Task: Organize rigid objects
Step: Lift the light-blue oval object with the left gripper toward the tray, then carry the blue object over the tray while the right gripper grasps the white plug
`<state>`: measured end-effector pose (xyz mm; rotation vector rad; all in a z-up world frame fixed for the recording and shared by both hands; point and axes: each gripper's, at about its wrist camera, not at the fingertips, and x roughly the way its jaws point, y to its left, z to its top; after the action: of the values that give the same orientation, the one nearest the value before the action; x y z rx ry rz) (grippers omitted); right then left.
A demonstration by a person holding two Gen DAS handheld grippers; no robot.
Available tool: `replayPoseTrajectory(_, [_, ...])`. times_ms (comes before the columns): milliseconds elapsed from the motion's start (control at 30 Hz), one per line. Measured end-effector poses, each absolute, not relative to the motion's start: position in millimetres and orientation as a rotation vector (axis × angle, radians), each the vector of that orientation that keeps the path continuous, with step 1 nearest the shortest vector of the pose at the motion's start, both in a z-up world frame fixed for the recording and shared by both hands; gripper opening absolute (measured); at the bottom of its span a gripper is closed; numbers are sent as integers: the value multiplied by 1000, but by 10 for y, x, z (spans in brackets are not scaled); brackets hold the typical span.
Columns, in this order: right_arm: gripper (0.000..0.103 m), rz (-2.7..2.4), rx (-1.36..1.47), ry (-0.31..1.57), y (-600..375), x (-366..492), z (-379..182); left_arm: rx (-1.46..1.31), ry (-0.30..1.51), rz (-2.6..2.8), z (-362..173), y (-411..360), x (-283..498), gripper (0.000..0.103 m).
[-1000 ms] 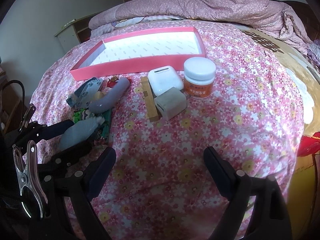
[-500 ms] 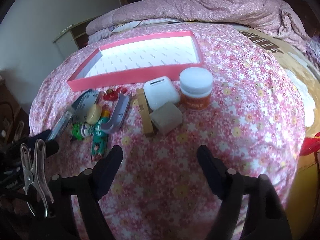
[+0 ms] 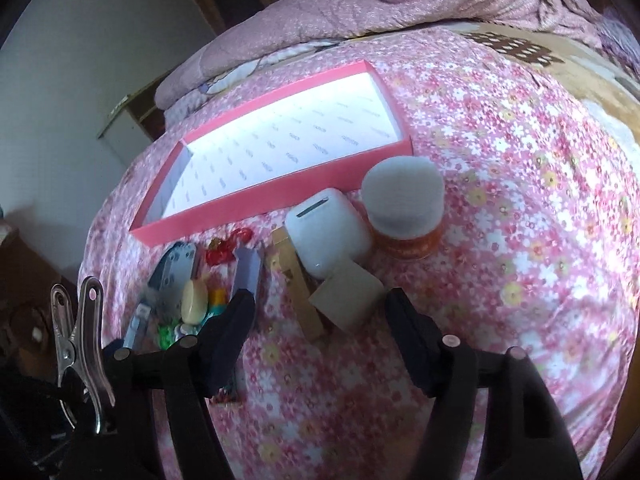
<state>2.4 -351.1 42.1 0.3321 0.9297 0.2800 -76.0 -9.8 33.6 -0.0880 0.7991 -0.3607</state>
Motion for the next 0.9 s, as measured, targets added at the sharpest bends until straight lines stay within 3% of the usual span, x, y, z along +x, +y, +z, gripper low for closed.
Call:
replayPoseTrajectory(200, [55,266,355,908,-3595,5,392,-109,796,-356,378,-78,-690,48])
replayPoseTrajectory(267, [40,249,373,913,-3656,27,375,-111,791,-353,401,-85,-671,48])
replayPoseTrajectory(900, [39,370,185,839,-3457,-151,757,-77,754,-335,775,-327,-263,48])
